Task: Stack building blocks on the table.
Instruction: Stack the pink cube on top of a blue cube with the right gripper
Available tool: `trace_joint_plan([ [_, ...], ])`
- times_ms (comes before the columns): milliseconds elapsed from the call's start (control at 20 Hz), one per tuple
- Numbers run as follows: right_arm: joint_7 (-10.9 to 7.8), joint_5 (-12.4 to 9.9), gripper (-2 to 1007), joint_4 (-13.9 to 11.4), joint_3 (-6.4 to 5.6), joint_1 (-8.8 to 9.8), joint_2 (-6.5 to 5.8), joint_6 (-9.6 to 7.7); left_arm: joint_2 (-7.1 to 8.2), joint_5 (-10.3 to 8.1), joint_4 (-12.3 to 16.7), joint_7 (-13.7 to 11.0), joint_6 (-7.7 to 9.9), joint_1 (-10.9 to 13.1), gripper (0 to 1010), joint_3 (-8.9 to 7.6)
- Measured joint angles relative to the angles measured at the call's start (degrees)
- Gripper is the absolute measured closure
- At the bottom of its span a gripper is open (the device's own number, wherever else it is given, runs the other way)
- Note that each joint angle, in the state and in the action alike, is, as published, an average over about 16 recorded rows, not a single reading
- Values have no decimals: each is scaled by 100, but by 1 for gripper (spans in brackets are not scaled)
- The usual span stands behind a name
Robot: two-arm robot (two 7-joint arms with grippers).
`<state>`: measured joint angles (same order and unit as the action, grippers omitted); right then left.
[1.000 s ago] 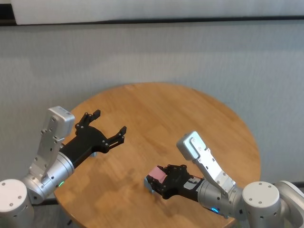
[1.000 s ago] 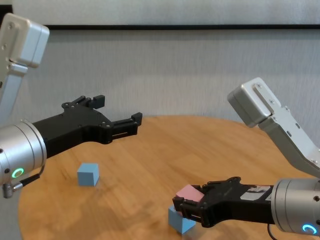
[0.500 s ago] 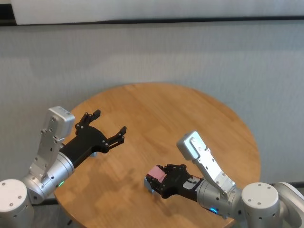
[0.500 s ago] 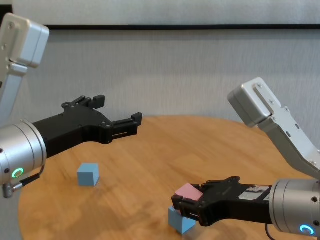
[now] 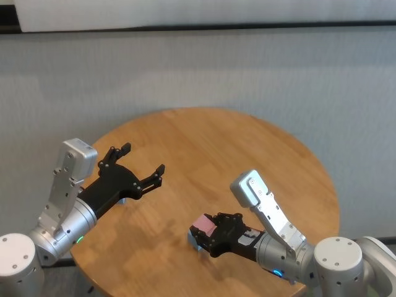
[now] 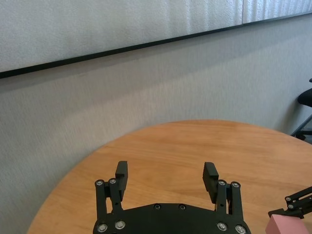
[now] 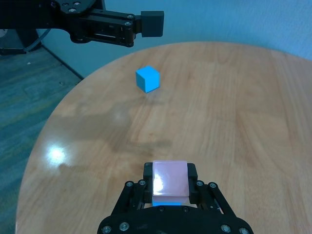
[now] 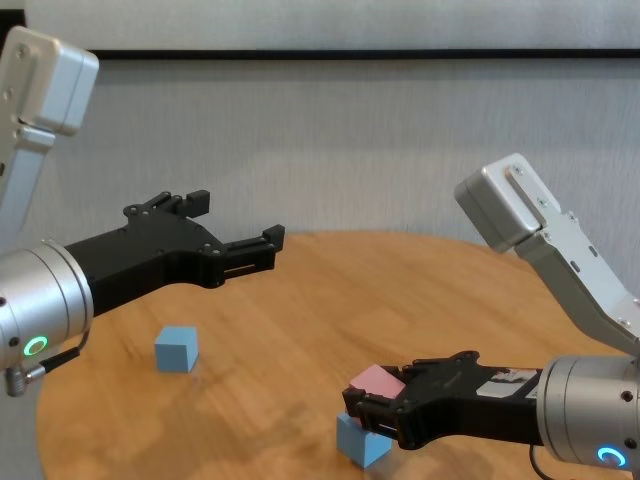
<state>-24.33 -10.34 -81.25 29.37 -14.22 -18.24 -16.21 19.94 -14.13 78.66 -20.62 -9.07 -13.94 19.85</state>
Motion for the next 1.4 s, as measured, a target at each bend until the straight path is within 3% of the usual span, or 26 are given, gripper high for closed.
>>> trace_joint_plan([
  [850,-5,-5,597,11,-5,-6,4,4,0,0,0,0,0,0,9,0],
  [1100,-4,-6,495,11,-5,-6,3,3,0,0,0,0,0,0,9,0],
  [1400,-3,-8,288,10,-5,-7,3,0,0,0,0,0,0,0,9,0],
])
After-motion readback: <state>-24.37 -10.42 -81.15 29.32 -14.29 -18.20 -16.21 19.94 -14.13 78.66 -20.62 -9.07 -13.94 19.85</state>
